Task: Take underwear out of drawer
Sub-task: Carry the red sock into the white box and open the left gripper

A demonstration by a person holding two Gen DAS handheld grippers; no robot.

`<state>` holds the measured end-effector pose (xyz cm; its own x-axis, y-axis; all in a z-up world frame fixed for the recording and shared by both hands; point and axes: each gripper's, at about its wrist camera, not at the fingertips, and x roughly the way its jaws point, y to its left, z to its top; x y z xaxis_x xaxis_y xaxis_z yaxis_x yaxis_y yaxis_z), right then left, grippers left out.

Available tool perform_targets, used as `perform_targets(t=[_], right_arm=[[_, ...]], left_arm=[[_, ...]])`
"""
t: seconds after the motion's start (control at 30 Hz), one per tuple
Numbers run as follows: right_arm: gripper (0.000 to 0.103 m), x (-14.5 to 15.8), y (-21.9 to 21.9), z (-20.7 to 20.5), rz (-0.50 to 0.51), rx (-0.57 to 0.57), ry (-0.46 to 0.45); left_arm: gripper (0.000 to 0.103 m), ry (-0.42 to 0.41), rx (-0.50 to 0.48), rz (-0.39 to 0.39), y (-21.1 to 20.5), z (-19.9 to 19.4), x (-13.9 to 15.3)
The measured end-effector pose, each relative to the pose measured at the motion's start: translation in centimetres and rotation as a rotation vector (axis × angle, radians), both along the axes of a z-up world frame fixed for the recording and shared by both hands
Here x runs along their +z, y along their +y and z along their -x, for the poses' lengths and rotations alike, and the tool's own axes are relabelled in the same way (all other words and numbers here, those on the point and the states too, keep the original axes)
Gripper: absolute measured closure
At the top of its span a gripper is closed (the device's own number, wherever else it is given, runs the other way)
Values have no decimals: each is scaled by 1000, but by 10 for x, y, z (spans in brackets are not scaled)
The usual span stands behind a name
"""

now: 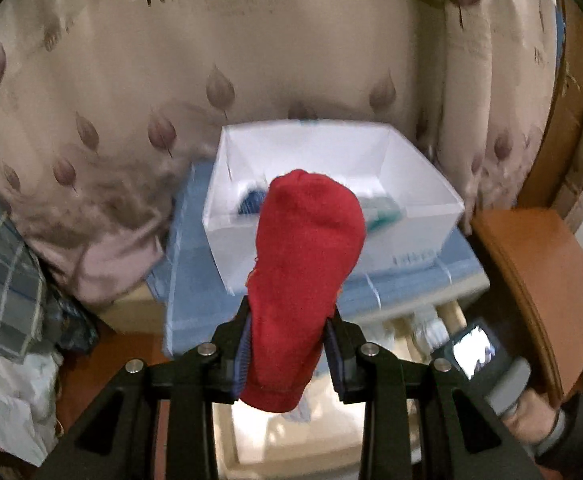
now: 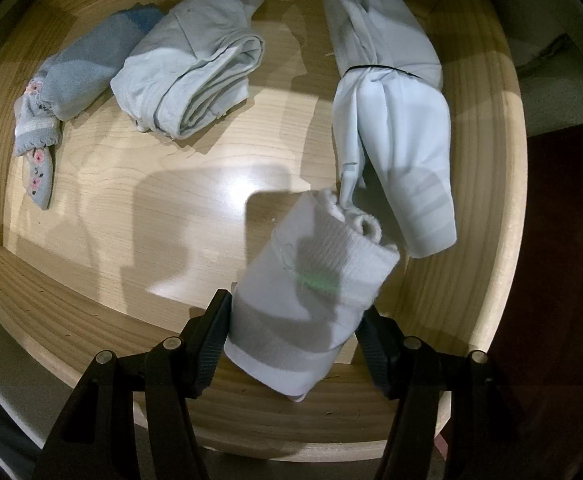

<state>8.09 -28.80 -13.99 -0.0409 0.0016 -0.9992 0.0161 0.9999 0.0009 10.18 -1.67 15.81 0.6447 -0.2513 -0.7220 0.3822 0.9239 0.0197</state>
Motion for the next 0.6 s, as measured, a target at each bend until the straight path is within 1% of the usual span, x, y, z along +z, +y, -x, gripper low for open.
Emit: perform_targets(t=[0.07, 0.17, 0.3, 0.53, 0.6], right_arm=[[45, 0, 0, 0, -1, 0, 0], [45, 0, 0, 0, -1, -1, 1], [45, -1, 0, 0, -1, -2, 1], [45, 0, 0, 0, -2, -4, 0], [45, -1, 0, 0, -1, -3, 1]], left_arm=[[71, -37, 16, 5, 0, -10, 15], [71, -66, 36, 5, -5, -32, 30], [71, -81, 62, -15, -13, -60, 38], [71, -38, 91, -40, -33, -114, 29], [71, 4, 100, -35, -37, -132, 21]])
